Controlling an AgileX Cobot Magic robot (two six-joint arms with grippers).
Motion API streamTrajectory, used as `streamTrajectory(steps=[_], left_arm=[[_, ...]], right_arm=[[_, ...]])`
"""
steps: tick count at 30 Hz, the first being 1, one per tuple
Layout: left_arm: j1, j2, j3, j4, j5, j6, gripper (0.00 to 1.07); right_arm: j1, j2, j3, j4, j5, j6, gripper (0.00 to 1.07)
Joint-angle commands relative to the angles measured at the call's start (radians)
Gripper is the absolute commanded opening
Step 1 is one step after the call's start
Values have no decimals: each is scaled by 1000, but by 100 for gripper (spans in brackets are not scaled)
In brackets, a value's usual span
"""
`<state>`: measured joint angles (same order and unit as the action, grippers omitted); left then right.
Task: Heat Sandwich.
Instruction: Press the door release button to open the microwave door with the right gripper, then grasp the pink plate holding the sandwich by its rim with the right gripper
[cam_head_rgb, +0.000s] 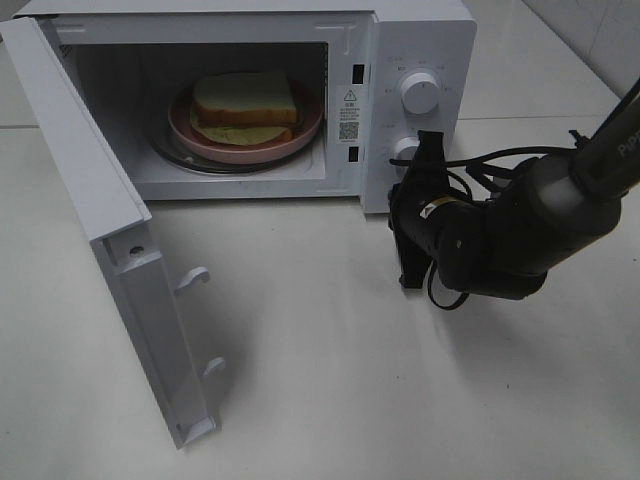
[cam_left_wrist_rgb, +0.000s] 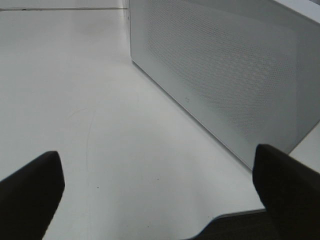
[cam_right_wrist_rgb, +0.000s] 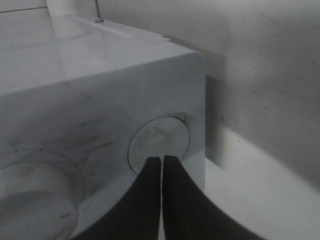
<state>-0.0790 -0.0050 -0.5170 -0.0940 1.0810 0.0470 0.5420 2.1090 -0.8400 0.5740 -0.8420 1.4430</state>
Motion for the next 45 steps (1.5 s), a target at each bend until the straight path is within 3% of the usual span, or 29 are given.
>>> streamTrajectory(steps=[1, 24, 35, 45], left_arm=[[2, -6, 2, -2, -12, 0, 97], [2, -6, 2, -2, -12, 0, 97], [2, -6, 2, -2, -12, 0, 97], [2, -6, 2, -2, -12, 0, 97]], right_arm=[[10, -45, 34, -18, -19, 16, 7], [20, -390, 382, -67, 92, -57, 9], [17, -560, 391, -69, 312, -306, 9], [17, -645, 361, -80, 565, -670, 9]])
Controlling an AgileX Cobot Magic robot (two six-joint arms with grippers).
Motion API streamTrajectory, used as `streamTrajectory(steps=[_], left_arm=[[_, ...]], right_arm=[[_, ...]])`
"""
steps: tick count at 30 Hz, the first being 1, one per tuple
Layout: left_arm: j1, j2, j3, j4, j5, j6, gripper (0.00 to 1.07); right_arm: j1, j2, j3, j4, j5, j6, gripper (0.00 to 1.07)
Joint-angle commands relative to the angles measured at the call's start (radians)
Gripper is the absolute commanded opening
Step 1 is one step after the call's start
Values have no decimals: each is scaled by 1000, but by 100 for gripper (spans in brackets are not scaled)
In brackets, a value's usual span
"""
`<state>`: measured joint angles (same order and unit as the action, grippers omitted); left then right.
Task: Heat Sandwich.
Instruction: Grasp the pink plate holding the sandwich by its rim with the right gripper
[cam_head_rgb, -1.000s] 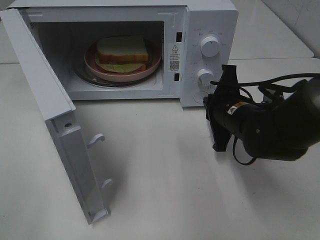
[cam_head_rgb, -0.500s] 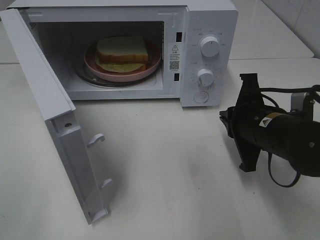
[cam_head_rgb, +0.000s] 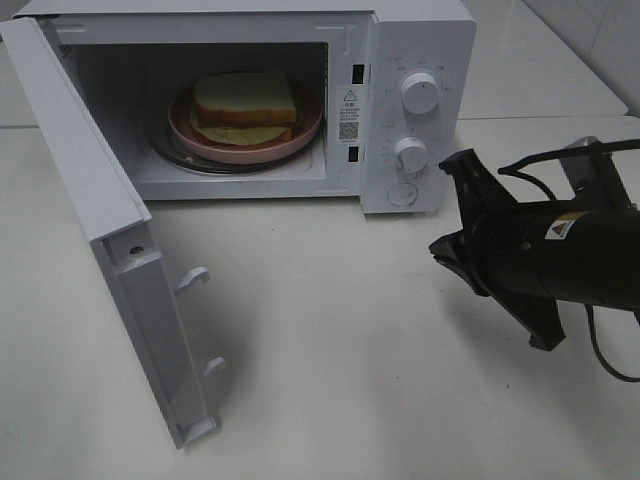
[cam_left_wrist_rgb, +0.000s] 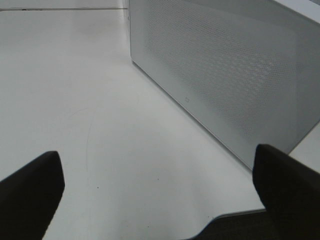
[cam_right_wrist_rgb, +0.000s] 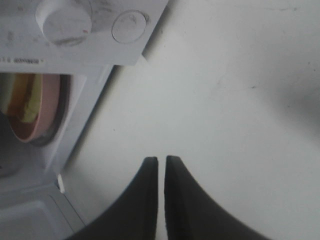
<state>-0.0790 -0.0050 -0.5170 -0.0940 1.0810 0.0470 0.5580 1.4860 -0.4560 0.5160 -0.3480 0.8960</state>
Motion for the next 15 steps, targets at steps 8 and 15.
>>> streamTrajectory(steps=[8, 15], left_arm=[[2, -6, 2, -2, -12, 0, 97], [2, -6, 2, -2, -12, 0, 97]], right_arm=[[1, -26, -130, -125, 348, -360, 10], [1, -26, -245, -199, 645, -582, 11]])
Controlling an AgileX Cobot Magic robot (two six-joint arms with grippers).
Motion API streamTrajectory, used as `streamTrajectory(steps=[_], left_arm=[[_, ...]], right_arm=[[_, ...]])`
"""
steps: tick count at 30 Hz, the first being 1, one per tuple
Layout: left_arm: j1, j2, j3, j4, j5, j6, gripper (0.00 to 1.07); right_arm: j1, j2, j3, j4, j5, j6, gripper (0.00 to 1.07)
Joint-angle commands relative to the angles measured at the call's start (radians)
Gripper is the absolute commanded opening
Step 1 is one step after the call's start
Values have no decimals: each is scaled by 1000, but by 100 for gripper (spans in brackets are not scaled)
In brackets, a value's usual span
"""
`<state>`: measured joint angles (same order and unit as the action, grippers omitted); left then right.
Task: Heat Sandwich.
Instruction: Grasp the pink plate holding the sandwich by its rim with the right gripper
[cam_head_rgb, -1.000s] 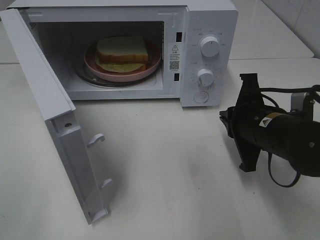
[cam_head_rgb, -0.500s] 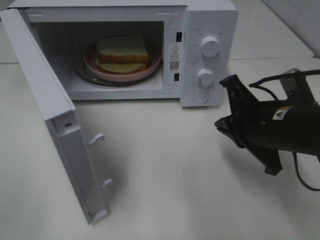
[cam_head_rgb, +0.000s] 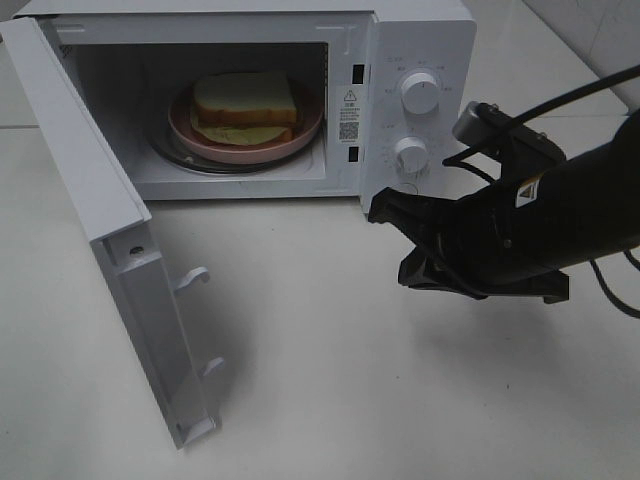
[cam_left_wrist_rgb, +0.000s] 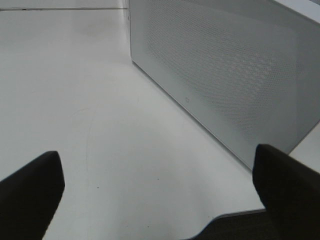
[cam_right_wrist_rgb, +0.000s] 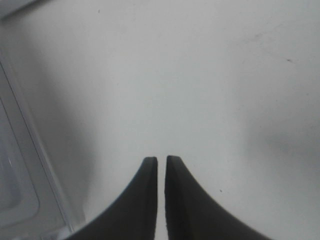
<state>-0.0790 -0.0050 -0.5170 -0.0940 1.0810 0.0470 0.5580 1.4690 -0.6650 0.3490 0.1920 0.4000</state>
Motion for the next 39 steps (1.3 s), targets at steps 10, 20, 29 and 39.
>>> streamTrajectory(steps=[10, 20, 29, 39], left_arm=[[2, -6, 2, -2, -12, 0, 97], [2, -6, 2, -2, -12, 0, 97], [2, -6, 2, -2, -12, 0, 97], [2, -6, 2, -2, -12, 0, 97]], right_arm=[[1, -9, -152, -53, 417, -429, 11], [1, -9, -240, -88, 685, -899, 13], [1, -9, -296, -212, 831, -1421, 16], [2, -9, -296, -364, 798, -1643, 21]])
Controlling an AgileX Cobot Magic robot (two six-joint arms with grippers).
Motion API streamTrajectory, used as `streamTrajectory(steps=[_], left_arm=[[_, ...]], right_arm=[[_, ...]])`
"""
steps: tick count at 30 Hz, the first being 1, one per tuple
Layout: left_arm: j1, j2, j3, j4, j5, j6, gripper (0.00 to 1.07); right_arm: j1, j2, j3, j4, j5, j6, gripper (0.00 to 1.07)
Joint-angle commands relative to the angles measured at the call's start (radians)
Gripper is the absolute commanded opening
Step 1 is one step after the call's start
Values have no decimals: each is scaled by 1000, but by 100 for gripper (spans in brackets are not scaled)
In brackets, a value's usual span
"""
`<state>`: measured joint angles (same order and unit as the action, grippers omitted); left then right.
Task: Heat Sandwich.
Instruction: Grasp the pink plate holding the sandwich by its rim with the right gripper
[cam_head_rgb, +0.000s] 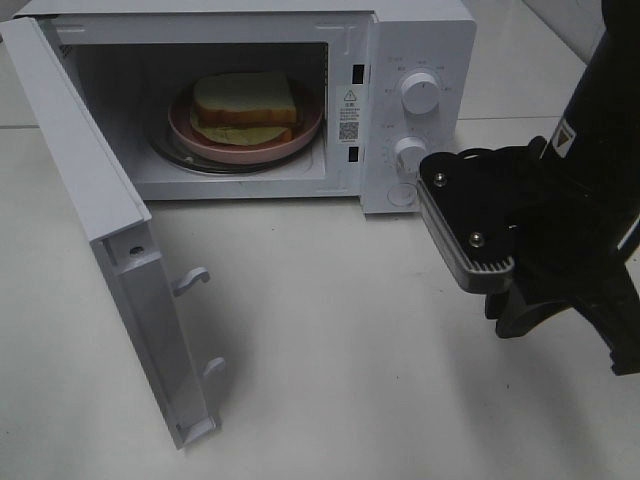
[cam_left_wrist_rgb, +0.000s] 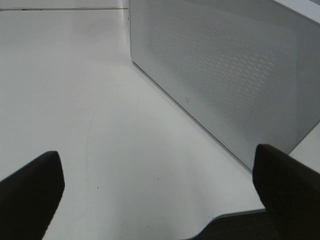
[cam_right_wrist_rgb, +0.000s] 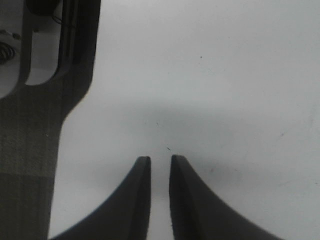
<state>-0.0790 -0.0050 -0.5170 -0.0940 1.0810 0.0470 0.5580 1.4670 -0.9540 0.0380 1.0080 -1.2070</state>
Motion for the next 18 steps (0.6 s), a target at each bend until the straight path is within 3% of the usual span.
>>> streamTrajectory(steps=[1, 4, 5, 6, 8, 9, 14, 18], left_arm=[[2, -6, 2, -2, -12, 0, 97], [2, -6, 2, -2, -12, 0, 97], [2, -6, 2, -2, -12, 0, 97], [2, -6, 2, -2, -12, 0, 97], [2, -6, 2, -2, -12, 0, 97], [2, -6, 2, -2, -12, 0, 97], [2, -6, 2, -2, -12, 0, 97], [2, -6, 2, -2, -12, 0, 97]], right_arm=[[2, -7, -7, -68, -28, -27, 28], [2, -7, -7, -103, -78, 42, 41], [2, -7, -7, -106, -93, 73, 54], [2, -7, -7, -106, -93, 73, 54], [2, -7, -7, -109, -110, 158, 69], [2, -7, -7, -119, -123, 223, 83], [2, -6, -7, -130, -129, 254, 99], [2, -3, -7, -127, -159, 243, 97]])
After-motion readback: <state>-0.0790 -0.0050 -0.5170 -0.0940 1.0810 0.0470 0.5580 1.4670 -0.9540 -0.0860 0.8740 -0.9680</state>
